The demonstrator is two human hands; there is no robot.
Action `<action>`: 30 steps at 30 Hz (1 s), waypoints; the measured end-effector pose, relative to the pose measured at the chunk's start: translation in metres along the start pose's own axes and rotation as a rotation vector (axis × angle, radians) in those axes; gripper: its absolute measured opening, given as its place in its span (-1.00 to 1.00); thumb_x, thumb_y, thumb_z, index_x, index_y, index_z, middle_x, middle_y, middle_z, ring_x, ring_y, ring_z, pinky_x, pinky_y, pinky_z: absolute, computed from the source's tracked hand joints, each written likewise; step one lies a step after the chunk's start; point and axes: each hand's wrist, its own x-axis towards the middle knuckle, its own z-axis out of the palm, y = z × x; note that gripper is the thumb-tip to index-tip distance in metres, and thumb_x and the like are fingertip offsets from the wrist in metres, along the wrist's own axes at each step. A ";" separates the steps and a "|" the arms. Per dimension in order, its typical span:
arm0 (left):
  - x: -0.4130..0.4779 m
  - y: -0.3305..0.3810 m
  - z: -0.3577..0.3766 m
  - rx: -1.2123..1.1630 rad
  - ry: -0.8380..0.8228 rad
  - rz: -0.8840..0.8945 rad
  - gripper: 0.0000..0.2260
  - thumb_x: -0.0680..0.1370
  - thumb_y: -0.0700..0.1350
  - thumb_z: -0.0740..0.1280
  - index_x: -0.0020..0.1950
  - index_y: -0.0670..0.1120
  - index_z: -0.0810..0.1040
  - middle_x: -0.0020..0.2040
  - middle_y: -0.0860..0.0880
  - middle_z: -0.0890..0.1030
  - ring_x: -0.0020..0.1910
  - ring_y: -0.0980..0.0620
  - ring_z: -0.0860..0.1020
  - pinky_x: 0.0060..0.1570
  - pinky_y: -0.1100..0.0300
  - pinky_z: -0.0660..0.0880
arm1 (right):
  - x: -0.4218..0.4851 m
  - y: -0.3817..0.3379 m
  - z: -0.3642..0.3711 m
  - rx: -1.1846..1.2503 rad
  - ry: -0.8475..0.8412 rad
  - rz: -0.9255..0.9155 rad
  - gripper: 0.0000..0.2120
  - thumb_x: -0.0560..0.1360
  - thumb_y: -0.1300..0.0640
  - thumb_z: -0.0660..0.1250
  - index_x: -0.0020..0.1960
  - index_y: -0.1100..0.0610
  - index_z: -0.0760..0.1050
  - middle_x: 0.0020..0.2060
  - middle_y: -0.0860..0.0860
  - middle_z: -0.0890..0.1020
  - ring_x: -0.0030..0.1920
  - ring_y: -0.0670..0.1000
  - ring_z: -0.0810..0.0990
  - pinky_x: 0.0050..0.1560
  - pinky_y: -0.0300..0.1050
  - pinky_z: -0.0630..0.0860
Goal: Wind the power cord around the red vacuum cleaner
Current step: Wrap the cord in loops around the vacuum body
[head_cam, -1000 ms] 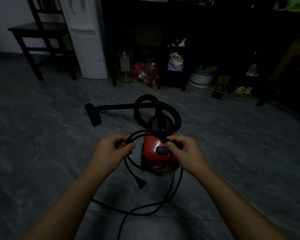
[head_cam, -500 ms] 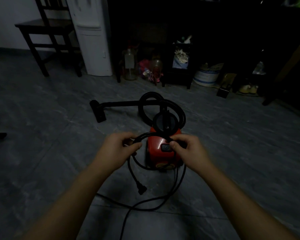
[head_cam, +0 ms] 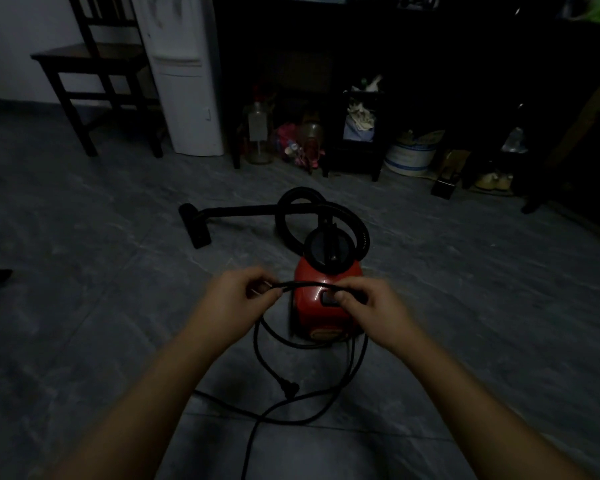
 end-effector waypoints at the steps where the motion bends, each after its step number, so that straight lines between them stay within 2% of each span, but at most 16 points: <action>1: -0.001 0.000 0.001 0.050 -0.024 0.023 -0.93 0.49 -0.08 0.48 -0.03 0.02 0.69 -0.20 0.10 0.69 -0.20 0.20 0.65 -0.08 0.14 0.63 | -0.001 -0.001 0.002 -0.009 -0.025 -0.004 -0.86 0.57 0.21 0.35 0.04 0.09 0.68 -0.08 -0.10 0.71 -0.04 -0.22 0.64 -0.01 -0.39 0.50; 4: -0.003 -0.001 0.003 0.157 -0.090 0.091 -0.91 0.51 -0.02 0.44 -0.01 0.10 0.69 -0.14 0.19 0.68 -0.13 0.27 0.62 -0.05 0.19 0.60 | -0.003 -0.005 0.007 -0.025 -0.062 -0.009 -0.87 0.56 0.23 0.36 0.02 0.11 0.68 -0.12 -0.13 0.70 -0.10 -0.26 0.62 -0.06 -0.42 0.47; 8: -0.005 0.002 0.007 0.216 -0.117 0.126 -0.94 0.50 -0.01 0.44 -0.05 0.14 0.66 -0.25 0.29 0.61 -0.18 0.34 0.58 -0.17 0.35 0.53 | -0.002 -0.008 0.008 0.002 -0.053 -0.020 -0.87 0.56 0.21 0.37 0.00 0.05 0.68 -0.14 -0.16 0.70 -0.07 -0.24 0.64 -0.06 -0.41 0.47; 12: -0.003 0.006 0.011 0.074 -0.126 0.047 -0.93 0.50 -0.11 0.46 -0.13 0.07 0.67 -0.29 0.11 0.67 -0.28 0.22 0.64 -0.25 0.33 0.57 | -0.001 -0.011 0.005 0.082 0.001 -0.014 -0.89 0.53 0.22 0.41 -0.03 0.06 0.68 -0.11 -0.08 0.72 0.00 -0.12 0.67 0.06 -0.25 0.55; 15: -0.001 0.011 0.012 -0.102 -0.088 -0.061 -0.89 0.50 -0.17 0.47 -0.17 0.04 0.66 -0.28 -0.01 0.69 -0.34 0.11 0.67 -0.37 0.32 0.56 | 0.000 -0.013 -0.001 0.131 0.057 -0.006 -0.90 0.54 0.23 0.40 -0.02 0.08 0.67 -0.12 0.01 0.73 -0.03 -0.02 0.70 0.05 -0.17 0.61; 20: 0.002 0.013 0.011 -0.265 -0.003 -0.168 -0.97 0.52 -0.19 0.44 -0.12 -0.09 0.66 -0.20 -0.12 0.70 -0.29 -0.01 0.70 -0.32 0.17 0.60 | -0.002 -0.013 -0.009 0.194 0.138 0.031 -0.76 0.54 0.23 0.39 -0.08 -0.12 0.64 -0.11 -0.07 0.72 -0.07 -0.14 0.69 -0.02 -0.28 0.55; 23: 0.002 0.012 0.012 -0.252 -0.022 -0.138 -0.97 0.50 -0.16 0.46 -0.12 -0.04 0.66 -0.20 -0.09 0.70 -0.28 0.01 0.70 -0.25 0.14 0.62 | -0.002 -0.012 -0.010 0.170 0.149 0.022 -0.77 0.54 0.22 0.40 -0.09 -0.12 0.65 -0.12 -0.08 0.73 -0.05 -0.13 0.69 -0.01 -0.26 0.58; 25: 0.001 0.012 0.013 -0.227 -0.055 -0.096 -0.97 0.50 -0.13 0.47 -0.13 0.00 0.67 -0.21 -0.05 0.70 -0.27 0.02 0.70 -0.21 0.13 0.63 | -0.002 -0.013 -0.009 0.151 0.140 0.008 -0.74 0.53 0.24 0.40 -0.11 -0.14 0.65 -0.17 -0.11 0.73 -0.09 -0.16 0.69 -0.05 -0.33 0.57; 28: -0.002 0.011 0.013 -0.210 -0.112 -0.056 -0.98 0.51 -0.06 0.46 -0.10 0.01 0.67 -0.21 -0.05 0.70 -0.24 0.00 0.69 -0.10 -0.07 0.65 | -0.003 -0.016 -0.007 0.131 0.120 -0.009 -0.71 0.53 0.25 0.40 -0.15 -0.15 0.64 -0.20 -0.10 0.73 -0.16 -0.20 0.68 -0.14 -0.42 0.53; 30: -0.004 0.012 0.013 -0.174 -0.124 -0.029 -0.97 0.52 -0.03 0.44 -0.10 0.05 0.67 -0.23 -0.03 0.70 -0.23 -0.01 0.68 -0.08 -0.15 0.62 | -0.003 -0.016 -0.007 0.129 0.113 -0.007 -0.76 0.53 0.25 0.40 -0.14 -0.09 0.67 -0.19 -0.03 0.73 -0.15 -0.16 0.69 -0.14 -0.41 0.53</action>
